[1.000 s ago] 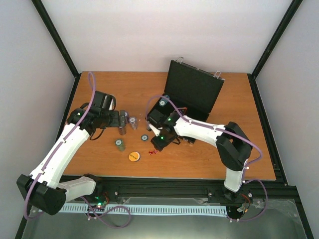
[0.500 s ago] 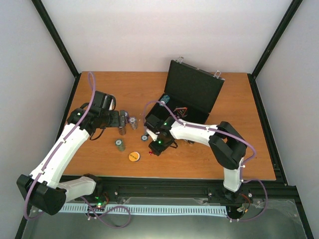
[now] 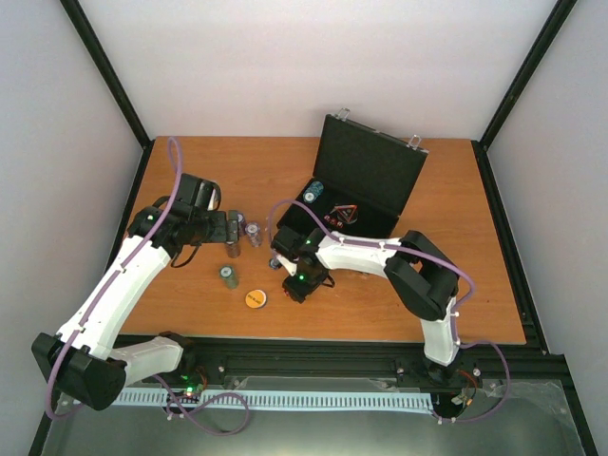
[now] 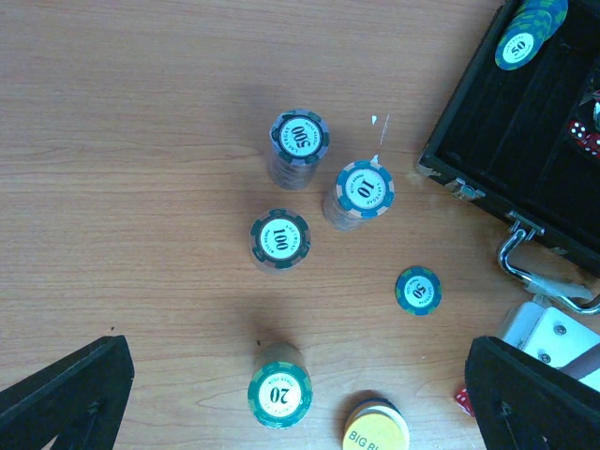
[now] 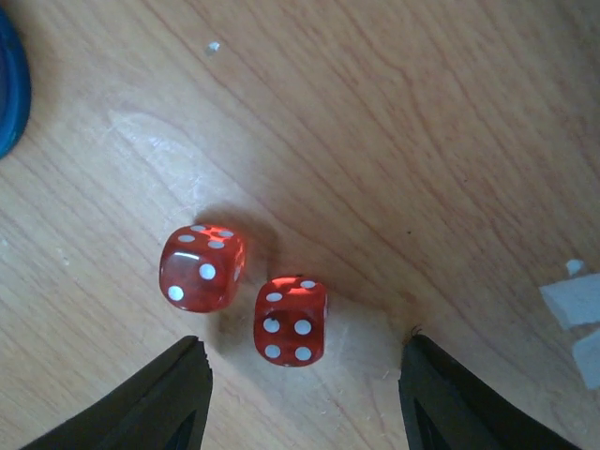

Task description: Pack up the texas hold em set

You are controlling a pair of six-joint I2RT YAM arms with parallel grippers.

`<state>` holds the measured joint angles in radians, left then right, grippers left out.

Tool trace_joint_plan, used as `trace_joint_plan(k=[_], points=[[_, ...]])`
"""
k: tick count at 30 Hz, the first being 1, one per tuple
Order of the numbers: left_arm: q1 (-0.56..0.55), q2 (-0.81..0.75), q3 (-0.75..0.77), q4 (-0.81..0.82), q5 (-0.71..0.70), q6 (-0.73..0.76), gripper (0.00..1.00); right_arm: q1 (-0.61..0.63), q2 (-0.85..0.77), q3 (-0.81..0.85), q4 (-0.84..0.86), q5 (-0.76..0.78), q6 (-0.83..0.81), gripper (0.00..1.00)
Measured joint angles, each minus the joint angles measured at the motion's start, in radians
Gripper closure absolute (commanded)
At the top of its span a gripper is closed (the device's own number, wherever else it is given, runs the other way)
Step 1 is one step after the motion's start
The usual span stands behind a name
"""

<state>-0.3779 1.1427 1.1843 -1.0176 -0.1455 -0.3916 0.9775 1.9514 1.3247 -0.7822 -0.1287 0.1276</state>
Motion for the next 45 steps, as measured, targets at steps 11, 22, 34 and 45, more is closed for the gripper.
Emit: trace_joint_plan(k=[11,22,34,45], points=[[0.0,0.0,0.0,0.0,-0.001,0.0,0.0,0.0,0.027,0.023,0.014,0.015,-0.004,0.82],[0.0,0.0,-0.006,0.0,-0.003,0.0,0.0,0.0,0.028,0.029,0.014,0.045,-0.003,0.94],[0.0,0.0,-0.011,0.0,-0.003,0.0,0.0,-0.105,-0.11,0.139,-0.057,0.152,0.039,0.96],[0.0,0.008,-0.011,0.0,0.001,0.0,0.0,-0.435,-0.103,0.154,-0.03,0.233,0.1,0.97]])
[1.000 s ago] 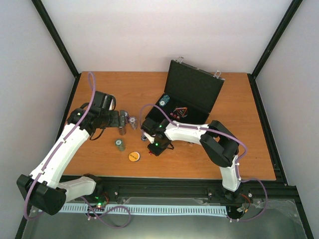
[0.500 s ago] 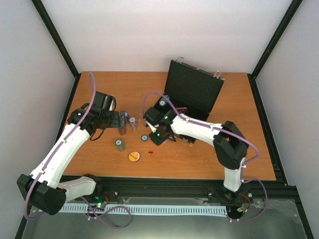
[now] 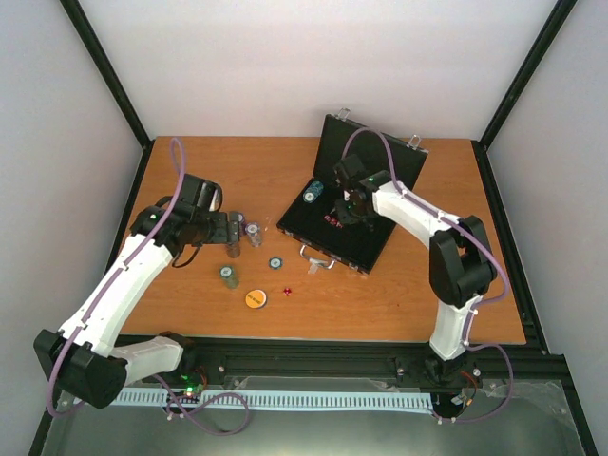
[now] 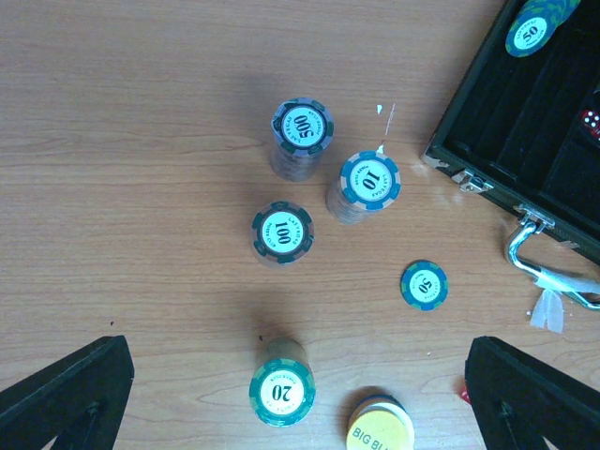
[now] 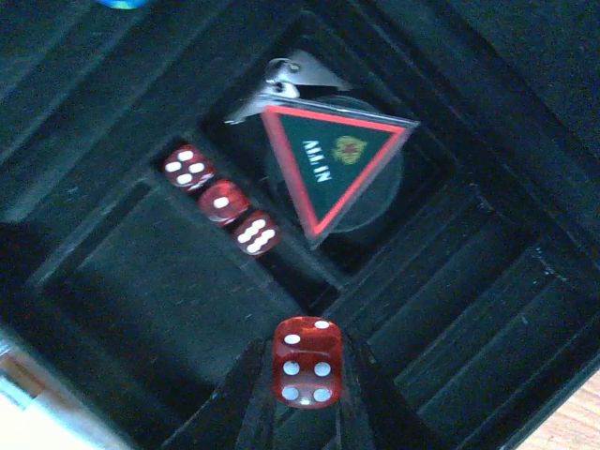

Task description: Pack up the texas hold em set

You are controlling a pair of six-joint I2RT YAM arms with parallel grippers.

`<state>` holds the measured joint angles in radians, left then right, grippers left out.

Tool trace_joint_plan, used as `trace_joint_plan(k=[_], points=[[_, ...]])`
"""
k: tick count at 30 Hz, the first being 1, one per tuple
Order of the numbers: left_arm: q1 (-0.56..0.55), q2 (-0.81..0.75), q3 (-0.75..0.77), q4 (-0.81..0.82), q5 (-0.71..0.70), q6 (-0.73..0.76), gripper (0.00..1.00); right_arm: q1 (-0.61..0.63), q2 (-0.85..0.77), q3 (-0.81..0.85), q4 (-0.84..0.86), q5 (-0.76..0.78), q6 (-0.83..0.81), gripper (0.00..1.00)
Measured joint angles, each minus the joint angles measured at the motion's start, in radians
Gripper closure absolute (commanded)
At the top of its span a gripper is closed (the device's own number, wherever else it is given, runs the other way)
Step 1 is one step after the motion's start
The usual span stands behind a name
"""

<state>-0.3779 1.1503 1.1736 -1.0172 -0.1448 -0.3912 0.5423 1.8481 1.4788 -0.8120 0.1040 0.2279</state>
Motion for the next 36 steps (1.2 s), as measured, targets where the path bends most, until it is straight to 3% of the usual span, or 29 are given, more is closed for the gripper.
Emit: trace_joint_plan(k=[9,31,36], points=[[0.0,0.019,0.0,0.0,0.0,0.0,0.0,-0.035,0.109,0.0,0.027,0.008,0.009,0.97],[0.0,0.043,0.0,0.0,-0.004,0.001,0.0,-0.036,0.186,0.0,0.069,-0.029,0.026,0.97],[0.0,0.043,0.0,0.0,-0.005,0.001,0.0,-0.036,0.195,0.011,0.068,-0.032,0.028,0.83]])
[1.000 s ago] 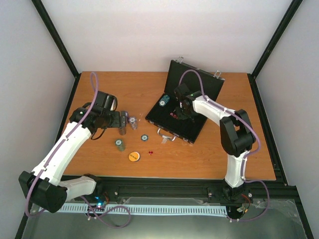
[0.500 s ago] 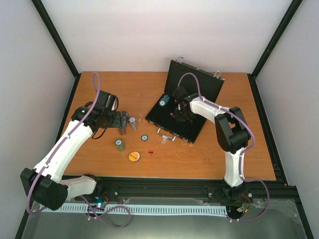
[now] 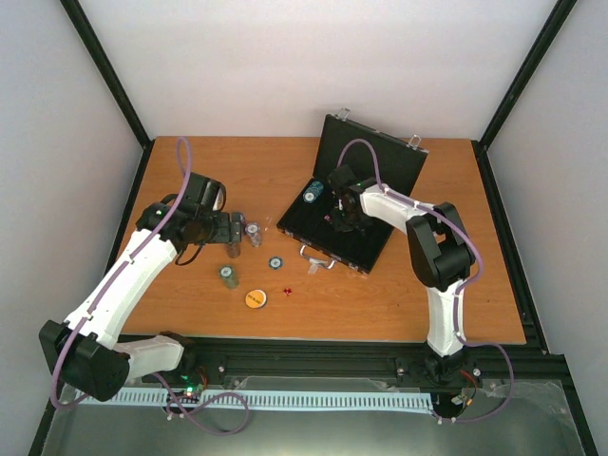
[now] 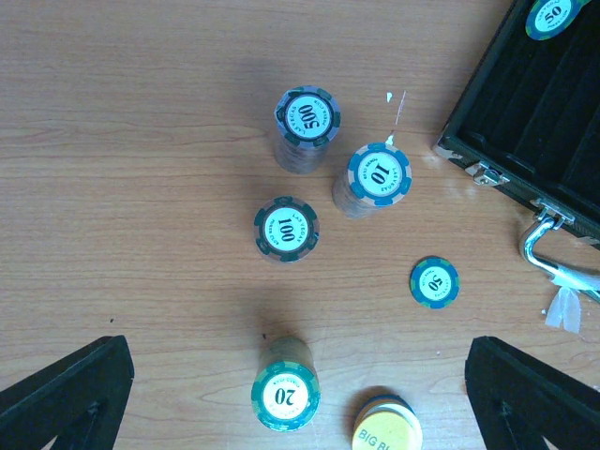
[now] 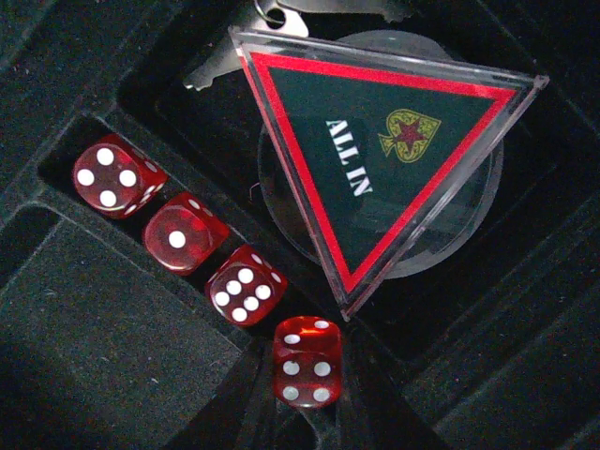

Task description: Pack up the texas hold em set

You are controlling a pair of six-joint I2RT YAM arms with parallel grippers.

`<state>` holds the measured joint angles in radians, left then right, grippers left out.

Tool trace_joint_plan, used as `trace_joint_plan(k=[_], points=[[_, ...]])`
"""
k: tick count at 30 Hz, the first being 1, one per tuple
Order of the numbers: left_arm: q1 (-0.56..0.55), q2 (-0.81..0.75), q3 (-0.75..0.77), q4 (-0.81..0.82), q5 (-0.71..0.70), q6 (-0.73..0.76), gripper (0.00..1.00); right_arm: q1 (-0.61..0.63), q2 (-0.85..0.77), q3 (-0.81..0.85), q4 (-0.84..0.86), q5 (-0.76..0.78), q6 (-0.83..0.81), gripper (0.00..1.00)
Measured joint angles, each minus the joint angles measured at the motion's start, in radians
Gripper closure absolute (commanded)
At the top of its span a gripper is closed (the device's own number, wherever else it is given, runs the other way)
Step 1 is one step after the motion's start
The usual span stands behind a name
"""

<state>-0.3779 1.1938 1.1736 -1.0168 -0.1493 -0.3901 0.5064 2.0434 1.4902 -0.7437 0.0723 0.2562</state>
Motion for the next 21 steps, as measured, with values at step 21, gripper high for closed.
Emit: trace_joint_plan(k=[21], points=[[0.0,0.0,0.0,0.008,0.001,0.0,0.0,0.0,-0.079,0.001,0.006,-0.013,0.014,0.64]])
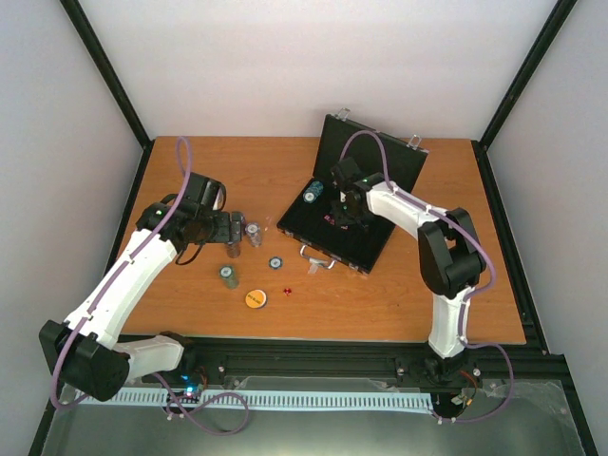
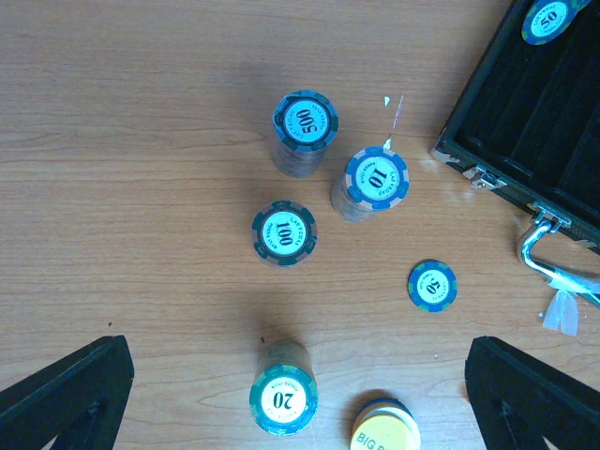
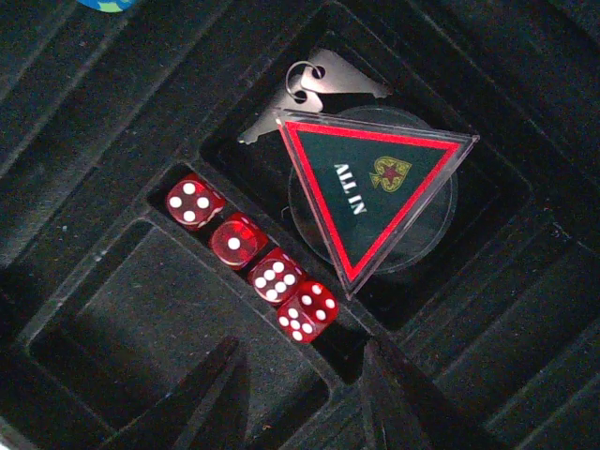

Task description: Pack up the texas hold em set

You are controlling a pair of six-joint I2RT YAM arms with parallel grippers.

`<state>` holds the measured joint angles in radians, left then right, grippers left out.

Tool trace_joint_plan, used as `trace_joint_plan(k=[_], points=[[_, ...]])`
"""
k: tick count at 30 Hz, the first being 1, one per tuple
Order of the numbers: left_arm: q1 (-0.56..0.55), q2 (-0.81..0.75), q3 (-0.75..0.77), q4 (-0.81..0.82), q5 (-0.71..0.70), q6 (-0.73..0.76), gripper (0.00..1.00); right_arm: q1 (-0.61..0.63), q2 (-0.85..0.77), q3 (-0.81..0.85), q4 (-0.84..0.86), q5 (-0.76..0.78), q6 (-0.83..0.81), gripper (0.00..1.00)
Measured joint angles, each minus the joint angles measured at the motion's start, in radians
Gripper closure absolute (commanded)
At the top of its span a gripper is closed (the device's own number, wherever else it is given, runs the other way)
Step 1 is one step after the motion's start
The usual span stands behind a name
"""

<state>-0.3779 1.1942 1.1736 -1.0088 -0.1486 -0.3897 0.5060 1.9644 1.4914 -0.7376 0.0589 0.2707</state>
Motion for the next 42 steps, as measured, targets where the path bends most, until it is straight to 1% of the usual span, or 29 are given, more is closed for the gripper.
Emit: trace_joint_plan(k=[3,4,10,12,14,20,24,30,36,40,42], points=[[0.0,0.0,0.0,0.0,0.0,0.0,0.0,0.0,-0.016,0.0,-0.002,-0.014,0.0,0.63],[0.0,0.0,0.0,0.0,0.0,0.0,0.0,0.0,-0.018,0.0,-0.003,-0.021,0.0,0.61],[0.0,0.0,0.0,0.0,0.0,0.0,0.0,0.019,-0.036,-0.007,-0.011,-0.076,-0.004,0.38],[0.0,0.0,0.0,0.0,0.0,0.0,0.0,0.055,-0.052,-0.007,-0.023,-0.076,-0.007,0.33],[0.0,0.0,0.0,0.0,0.0,0.0,0.0,0.119,-0.068,-0.007,-0.035,-0.076,-0.01,0.31],[0.0,-0.001,0.0,0.0,0.003,0.0,0.0,0.35,-0.074,-0.007,-0.064,-0.106,-0.003,0.31],[0.0,-0.008,0.0,0.0,0.004,0.0,0.0,0.445,-0.058,-0.007,-0.078,-0.127,0.0,0.31],[0.0,-0.035,-0.014,-0.001,0.003,0.0,0.01,0.503,0.016,-0.007,-0.083,-0.168,0.001,0.32],[0.0,-0.051,-0.024,-0.002,0.003,0.0,0.0,0.509,0.064,-0.007,-0.084,-0.182,0.0,0.37],[0.0,-0.053,-0.026,-0.002,0.002,0.0,0.0,0.509,0.068,-0.008,-0.085,-0.189,-0.005,0.51],[0.0,-0.053,-0.027,-0.001,0.001,0.0,0.0,0.509,0.068,-0.011,-0.083,-0.195,-0.01,0.53]])
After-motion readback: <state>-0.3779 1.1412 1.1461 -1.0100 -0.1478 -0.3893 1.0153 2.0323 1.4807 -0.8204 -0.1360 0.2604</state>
